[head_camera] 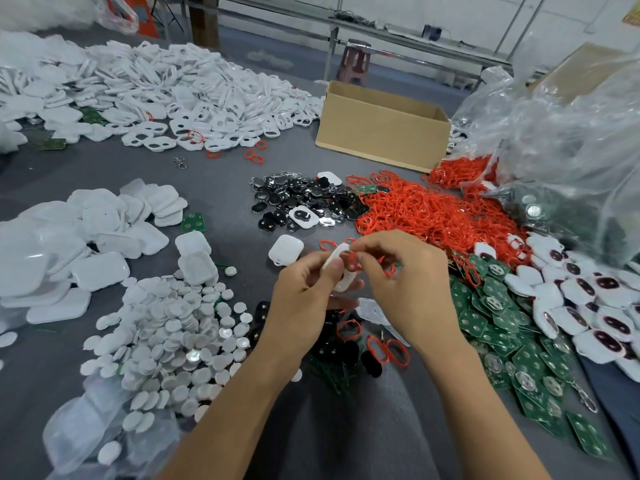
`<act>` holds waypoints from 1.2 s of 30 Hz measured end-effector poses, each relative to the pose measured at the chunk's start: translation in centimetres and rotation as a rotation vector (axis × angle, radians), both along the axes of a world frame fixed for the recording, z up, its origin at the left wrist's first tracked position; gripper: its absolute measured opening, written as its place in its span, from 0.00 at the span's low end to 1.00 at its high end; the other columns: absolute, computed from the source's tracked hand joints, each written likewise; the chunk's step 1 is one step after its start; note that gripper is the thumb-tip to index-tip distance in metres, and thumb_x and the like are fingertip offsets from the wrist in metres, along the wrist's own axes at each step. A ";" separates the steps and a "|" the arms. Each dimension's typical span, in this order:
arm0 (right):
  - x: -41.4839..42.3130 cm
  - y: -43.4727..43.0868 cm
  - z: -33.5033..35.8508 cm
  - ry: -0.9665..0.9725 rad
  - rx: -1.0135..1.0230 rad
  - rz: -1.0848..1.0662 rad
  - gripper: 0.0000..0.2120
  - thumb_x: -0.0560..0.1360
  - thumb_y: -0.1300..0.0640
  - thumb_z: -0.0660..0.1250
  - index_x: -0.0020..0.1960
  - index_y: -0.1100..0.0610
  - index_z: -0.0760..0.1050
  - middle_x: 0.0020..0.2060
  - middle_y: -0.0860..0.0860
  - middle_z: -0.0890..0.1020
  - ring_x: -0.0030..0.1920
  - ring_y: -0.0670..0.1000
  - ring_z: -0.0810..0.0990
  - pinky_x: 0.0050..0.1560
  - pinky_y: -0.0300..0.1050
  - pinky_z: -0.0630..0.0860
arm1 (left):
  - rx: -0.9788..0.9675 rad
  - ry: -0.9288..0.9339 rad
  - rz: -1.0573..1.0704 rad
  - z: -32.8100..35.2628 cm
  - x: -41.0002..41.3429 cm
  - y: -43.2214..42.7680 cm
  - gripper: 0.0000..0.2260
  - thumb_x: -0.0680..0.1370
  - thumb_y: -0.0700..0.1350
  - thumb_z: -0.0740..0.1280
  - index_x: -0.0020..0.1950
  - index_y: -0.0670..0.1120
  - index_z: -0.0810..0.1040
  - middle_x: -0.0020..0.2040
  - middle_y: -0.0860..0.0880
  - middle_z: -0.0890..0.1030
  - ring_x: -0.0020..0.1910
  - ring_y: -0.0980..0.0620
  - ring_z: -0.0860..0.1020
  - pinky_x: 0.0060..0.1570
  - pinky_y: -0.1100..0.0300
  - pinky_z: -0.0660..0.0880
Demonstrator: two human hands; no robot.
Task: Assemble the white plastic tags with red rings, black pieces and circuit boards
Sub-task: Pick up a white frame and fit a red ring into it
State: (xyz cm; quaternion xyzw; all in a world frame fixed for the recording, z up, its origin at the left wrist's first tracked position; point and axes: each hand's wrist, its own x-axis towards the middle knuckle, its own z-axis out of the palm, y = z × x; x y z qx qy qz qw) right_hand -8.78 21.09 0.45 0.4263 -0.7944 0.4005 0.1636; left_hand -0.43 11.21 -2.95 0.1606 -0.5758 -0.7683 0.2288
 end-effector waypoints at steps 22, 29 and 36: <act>1.3 -1.0 -1.4 0.211 -0.188 -0.116 0.06 0.70 0.70 0.72 0.40 0.60 0.83 0.37 0.52 0.84 0.38 0.52 0.81 0.43 0.41 0.76 | -0.039 0.149 0.020 0.2 -0.1 0.6 0.10 0.80 0.36 0.64 0.50 0.50 0.81 0.38 0.54 0.85 0.39 0.61 0.82 0.38 0.68 0.78; 1.3 -1.0 -2.1 0.284 -0.227 -0.131 0.08 0.69 0.72 0.70 0.40 0.61 0.83 0.36 0.54 0.83 0.37 0.53 0.81 0.41 0.40 0.75 | -0.099 0.144 0.098 -0.2 -0.2 1.0 0.11 0.80 0.36 0.65 0.50 0.52 0.81 0.41 0.52 0.86 0.42 0.57 0.83 0.41 0.63 0.80; 1.6 -1.2 -2.6 0.289 -0.310 -0.127 0.04 0.72 0.67 0.71 0.41 0.60 0.84 0.35 0.51 0.83 0.36 0.52 0.80 0.40 0.41 0.75 | -0.025 0.151 0.071 -0.2 -0.2 1.0 0.09 0.80 0.35 0.64 0.51 0.47 0.82 0.40 0.51 0.86 0.41 0.56 0.83 0.40 0.64 0.79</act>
